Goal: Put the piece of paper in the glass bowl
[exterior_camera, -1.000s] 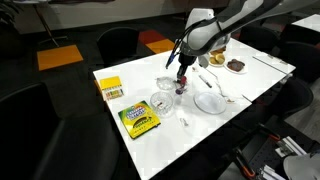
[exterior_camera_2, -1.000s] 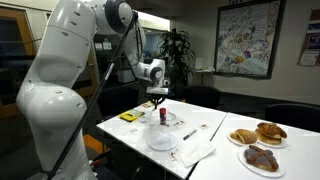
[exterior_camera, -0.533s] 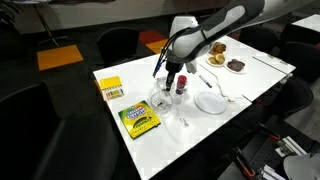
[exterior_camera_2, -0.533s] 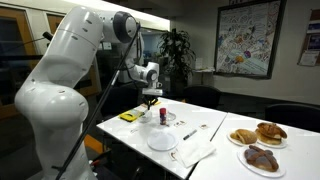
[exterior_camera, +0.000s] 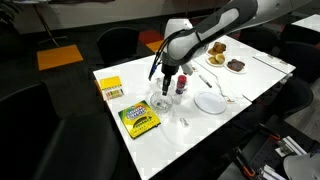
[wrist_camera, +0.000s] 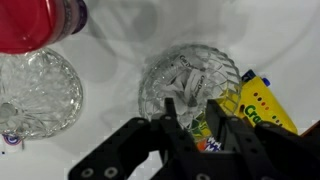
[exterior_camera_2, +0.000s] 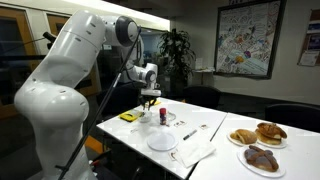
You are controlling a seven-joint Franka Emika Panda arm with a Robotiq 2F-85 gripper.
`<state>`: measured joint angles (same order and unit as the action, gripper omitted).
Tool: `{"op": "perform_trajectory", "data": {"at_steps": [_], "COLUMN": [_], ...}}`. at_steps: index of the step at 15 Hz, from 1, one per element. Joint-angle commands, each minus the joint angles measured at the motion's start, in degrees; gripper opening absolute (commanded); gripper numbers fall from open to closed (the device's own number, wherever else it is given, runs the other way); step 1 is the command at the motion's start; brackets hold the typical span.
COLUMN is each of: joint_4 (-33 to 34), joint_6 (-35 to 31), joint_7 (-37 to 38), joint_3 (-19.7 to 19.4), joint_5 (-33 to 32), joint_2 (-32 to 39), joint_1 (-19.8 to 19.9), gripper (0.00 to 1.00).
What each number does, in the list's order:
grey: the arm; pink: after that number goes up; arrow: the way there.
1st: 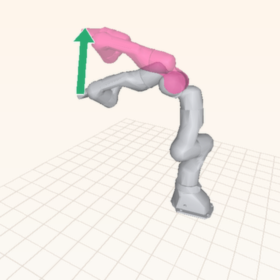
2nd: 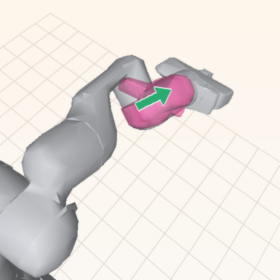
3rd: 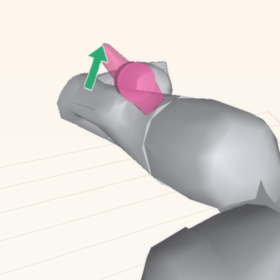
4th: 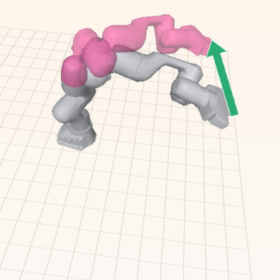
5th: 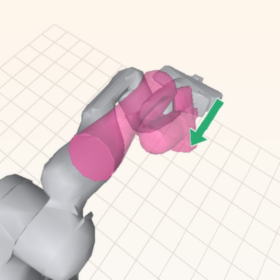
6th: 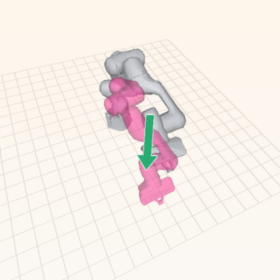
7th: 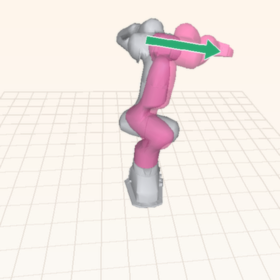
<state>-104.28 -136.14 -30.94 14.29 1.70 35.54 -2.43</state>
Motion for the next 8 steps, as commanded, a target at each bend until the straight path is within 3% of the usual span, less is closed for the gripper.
{"op": "perform_trajectory", "data": {"at_steps": [1, 5, 8], "joint_4": [1.7, 3.1, 3.9], "joint_6": [2.4, 4.4, 4.9], "joint_7": [-1.1, -2.2, -2.9], "joint_3": [0.0, 0.2, 0.2], "joint_5": [-1.4, -2.3, -2.5], "joint_2": [-0.2, -1.5, -2.5], "joint_1": [0.0, -0.1, -0.5], "gripper": [0.68, 0.97, 1.0]}}
